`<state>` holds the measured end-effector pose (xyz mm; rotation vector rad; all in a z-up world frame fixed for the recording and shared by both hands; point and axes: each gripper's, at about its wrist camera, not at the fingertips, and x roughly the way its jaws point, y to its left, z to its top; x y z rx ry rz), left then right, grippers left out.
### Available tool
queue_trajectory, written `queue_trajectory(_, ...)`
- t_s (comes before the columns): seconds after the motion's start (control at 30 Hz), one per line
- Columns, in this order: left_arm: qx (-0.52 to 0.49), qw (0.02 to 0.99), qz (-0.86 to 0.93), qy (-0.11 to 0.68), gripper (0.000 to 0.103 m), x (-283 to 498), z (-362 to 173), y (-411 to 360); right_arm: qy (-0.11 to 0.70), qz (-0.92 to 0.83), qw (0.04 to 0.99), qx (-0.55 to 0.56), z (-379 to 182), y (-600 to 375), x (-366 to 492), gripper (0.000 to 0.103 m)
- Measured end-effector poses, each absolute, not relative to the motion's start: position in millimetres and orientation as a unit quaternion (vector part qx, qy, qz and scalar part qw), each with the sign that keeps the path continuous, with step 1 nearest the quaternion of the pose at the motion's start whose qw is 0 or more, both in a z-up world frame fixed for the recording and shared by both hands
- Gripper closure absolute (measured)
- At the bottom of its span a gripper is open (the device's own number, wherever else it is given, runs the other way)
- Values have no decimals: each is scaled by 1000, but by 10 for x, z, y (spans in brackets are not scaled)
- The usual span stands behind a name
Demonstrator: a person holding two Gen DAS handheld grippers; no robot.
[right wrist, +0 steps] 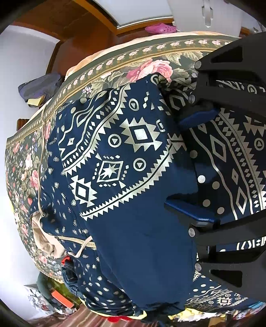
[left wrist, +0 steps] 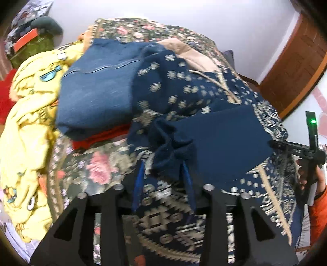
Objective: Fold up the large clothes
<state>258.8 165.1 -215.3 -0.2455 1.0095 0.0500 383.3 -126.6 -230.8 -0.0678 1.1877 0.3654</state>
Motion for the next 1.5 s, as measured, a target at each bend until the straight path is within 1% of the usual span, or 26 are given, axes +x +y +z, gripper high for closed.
queue_trajectory(0.07,-108,867,47,484,57,2529,-2190,1733,556,169,813,-36,-2303,-1254,3832,38)
queue_trajectory(0.27,-74,853,72,511,57,2455,-2290,1880,560,164,812,-36,-2297,-1241,3821,38)
queue_trajectory(0.43,-64,865,57,494,56,2421,-2089,1864,564,172,807,-40,-2224,-1239,3852,38)
queue_trajectory(0.47,-61,870,52,486,55,2432,-2025,1839,559,172,809,-52,-2179,-1221,3859,38)
queue_trajectory(0.5,-56,875,49,479,51,2458,-1963,1809,552,172,813,-65,-2121,-1202,3867,38)
queue_trajectory(0.57,-40,885,44,462,47,2528,-1825,1730,541,175,819,-79,-2003,-1158,3888,38)
queue_trajectory(0.6,-33,889,41,454,46,2577,-1767,1694,536,179,821,-80,-1929,-1133,3908,38)
queue_trajectory(0.77,-11,904,24,426,46,2918,-1467,1536,519,209,827,-62,-1617,-1015,4025,38)
queue_trajectory(0.93,-2,913,3,408,45,3330,-1202,1414,478,230,846,-60,-1277,-875,4106,38)
queue_trajectory(1.07,3,917,-14,399,41,3664,-1106,1311,444,237,862,-66,-1081,-779,4200,37)
queue_trajectory(1.17,5,915,-21,403,41,3937,-1132,1253,434,239,866,-64,-1036,-726,4299,34)
queue_trajectory(1.3,-12,904,-28,426,41,4350,-1287,1236,437,240,864,-68,-1104,-625,4506,34)
queue_trajectory(1.5,-82,879,-46,468,41,4901,-1571,1288,462,236,850,-91,-1391,-309,4976,34)
